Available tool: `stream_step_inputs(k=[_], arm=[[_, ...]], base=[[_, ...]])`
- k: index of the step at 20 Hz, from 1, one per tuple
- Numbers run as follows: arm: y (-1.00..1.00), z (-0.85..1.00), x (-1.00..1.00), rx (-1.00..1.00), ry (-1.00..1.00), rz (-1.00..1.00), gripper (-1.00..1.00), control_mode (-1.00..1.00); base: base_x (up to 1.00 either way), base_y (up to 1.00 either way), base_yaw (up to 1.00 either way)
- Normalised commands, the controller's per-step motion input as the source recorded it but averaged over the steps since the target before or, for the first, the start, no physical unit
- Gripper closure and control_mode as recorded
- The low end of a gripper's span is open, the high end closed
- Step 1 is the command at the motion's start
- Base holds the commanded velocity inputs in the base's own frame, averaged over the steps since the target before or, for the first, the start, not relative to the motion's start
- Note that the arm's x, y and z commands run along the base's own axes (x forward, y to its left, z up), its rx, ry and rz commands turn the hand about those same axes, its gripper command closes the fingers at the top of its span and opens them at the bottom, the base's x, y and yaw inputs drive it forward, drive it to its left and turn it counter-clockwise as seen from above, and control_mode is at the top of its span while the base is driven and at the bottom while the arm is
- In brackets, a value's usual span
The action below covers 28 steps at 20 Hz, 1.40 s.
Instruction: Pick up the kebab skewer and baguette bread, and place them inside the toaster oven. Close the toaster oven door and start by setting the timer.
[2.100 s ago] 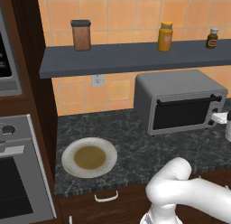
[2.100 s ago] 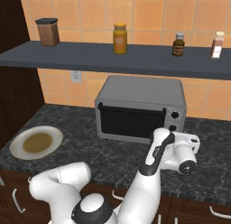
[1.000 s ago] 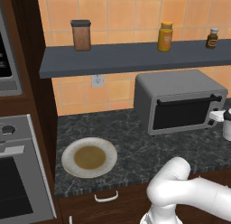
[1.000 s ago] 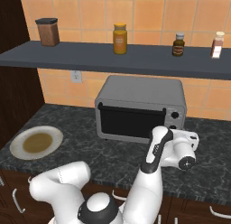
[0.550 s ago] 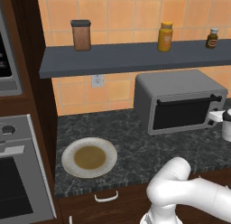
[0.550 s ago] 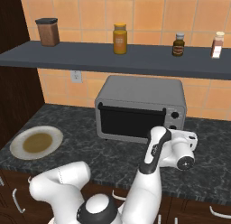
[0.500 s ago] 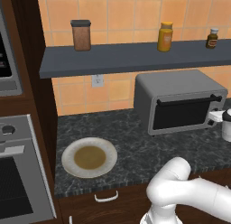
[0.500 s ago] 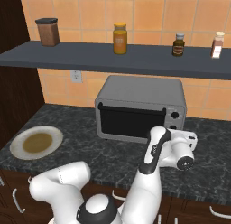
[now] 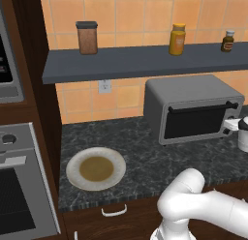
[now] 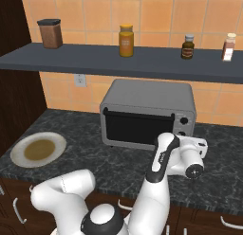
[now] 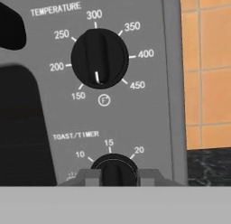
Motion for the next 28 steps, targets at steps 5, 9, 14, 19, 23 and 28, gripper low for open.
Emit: stream_step_inputs(k=[5,9,14,19,23,28], arm=[[0.01,-0.06,0.0,0.01,0.0,0.0,1.0,-1.0],[0.0,-0.12,0.01,0.14,-0.01,-0.01,1.0,-1.0],[0.0,-0.06,0.0,0.23,-0.01,-0.02,1.0,-1.0],[0.0,-0.05,0.0,0.23,-0.02,-0.01,1.0,-1.0],[0.0,-0.04,0.0,0.23,-0.02,0.0,1.0,-1.0],[0.0,-0.05,0.0,0.24,-0.03,0.0,1.0,-1.0]], base=[[0.0,0.0,0.0],[0.0,0.0,0.0],[0.0,0.0,0.0],[0.0,0.0,0.0],[0.0,0.0,0.0],[0.0,0.0,0.0]])
